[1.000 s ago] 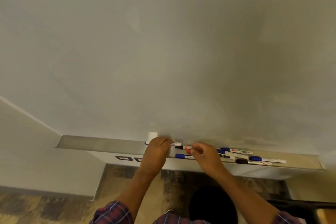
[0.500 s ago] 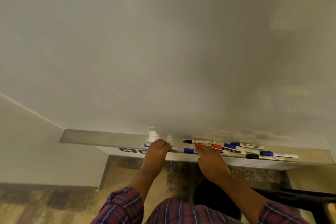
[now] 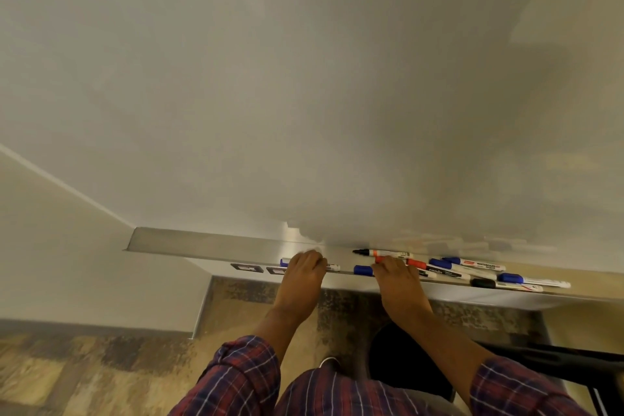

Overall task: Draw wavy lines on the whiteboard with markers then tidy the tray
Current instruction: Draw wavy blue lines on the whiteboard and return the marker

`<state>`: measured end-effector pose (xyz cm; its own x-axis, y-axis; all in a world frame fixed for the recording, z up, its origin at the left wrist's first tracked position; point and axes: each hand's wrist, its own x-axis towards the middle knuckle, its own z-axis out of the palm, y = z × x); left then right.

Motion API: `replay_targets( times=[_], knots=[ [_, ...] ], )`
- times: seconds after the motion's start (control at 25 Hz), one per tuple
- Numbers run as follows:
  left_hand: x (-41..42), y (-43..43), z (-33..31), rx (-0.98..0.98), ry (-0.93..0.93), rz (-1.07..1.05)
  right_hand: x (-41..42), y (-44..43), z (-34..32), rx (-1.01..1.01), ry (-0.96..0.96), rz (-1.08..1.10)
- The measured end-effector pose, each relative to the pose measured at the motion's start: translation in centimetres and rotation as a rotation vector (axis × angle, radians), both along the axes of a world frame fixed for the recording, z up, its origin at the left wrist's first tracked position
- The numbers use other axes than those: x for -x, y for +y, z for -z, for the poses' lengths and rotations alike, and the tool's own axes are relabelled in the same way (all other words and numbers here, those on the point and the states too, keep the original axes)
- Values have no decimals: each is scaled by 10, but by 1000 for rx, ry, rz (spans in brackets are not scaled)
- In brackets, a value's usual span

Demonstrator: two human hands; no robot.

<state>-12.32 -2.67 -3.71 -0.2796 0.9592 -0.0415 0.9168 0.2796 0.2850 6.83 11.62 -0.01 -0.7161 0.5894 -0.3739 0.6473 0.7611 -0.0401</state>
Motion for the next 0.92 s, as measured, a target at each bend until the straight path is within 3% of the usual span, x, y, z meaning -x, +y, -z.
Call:
replay_targets(
  times=[0.4, 0.52, 0.72, 0.92],
  knots=[
    [4, 6, -6, -1, 54, 42, 7, 2, -5, -9, -25, 2],
    [3, 10, -13, -26, 90, 43, 6, -1, -12, 26, 60, 18],
    [-8, 16, -25, -133, -145, -157, -1, -3, -49, 102, 339, 84],
    [-44, 35, -68, -370, -441, -276, -26, 4, -93, 401, 650, 299]
  ],
)
